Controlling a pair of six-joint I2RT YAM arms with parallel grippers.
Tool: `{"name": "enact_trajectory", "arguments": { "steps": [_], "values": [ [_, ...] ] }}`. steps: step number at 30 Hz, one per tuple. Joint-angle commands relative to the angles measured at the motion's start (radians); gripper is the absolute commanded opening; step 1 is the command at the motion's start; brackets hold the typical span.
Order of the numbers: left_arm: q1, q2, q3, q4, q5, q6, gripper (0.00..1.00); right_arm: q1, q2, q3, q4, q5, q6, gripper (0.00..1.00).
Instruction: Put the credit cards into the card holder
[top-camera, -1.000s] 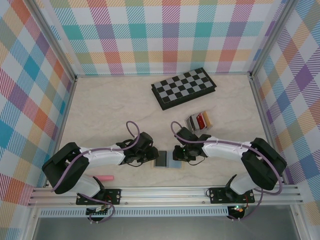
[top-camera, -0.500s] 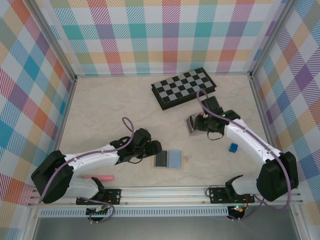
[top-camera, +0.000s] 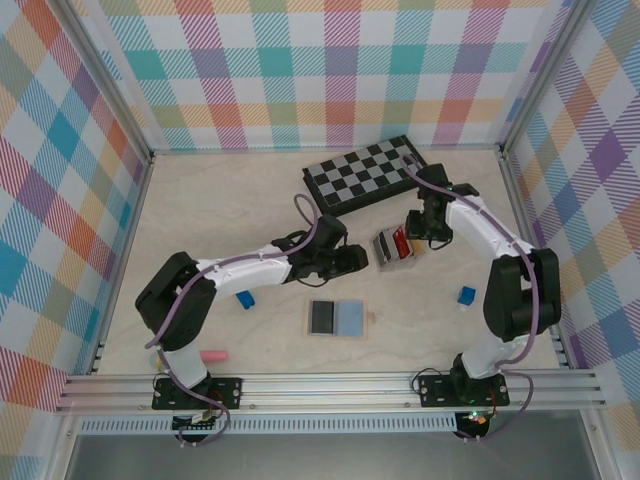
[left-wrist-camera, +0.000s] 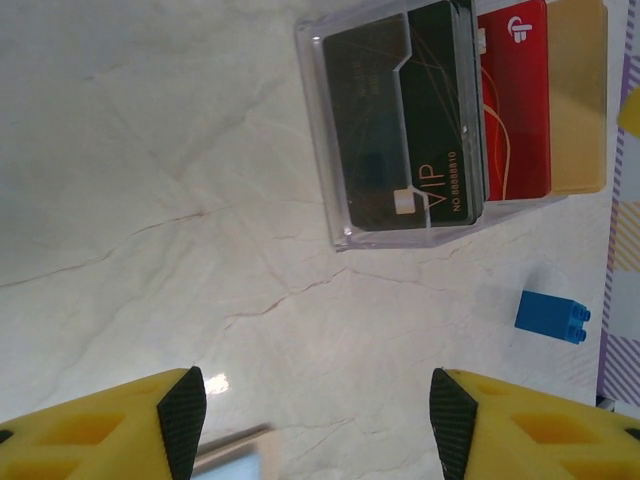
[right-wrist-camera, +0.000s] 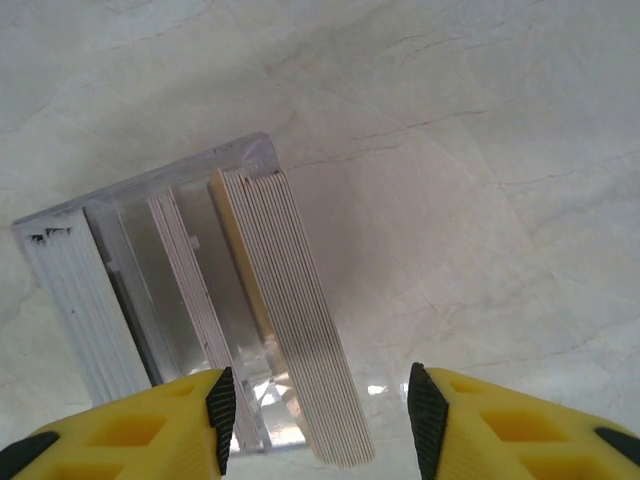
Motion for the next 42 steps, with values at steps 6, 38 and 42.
{"name": "enact_trajectory", "arguments": {
  "steps": [6, 38, 42],
  "values": [
    [0.011, 0.019, 0.021, 0.020, 0.041, -0.013, 0.63, -0.005, 0.093, 0.077, -0.052, 0.033, -0.054, 0.52],
    [0.011, 0.031, -0.005, 0.079, 0.075, -0.047, 0.64, -0.004, 0.029, 0.073, -0.031, 0.095, -0.074, 0.12],
    [0.011, 0.031, -0.006, 0.080, 0.075, -0.047, 0.63, -0.004, 0.011, 0.070, -0.034, 0.086, -0.076, 0.09]
  ]
}}
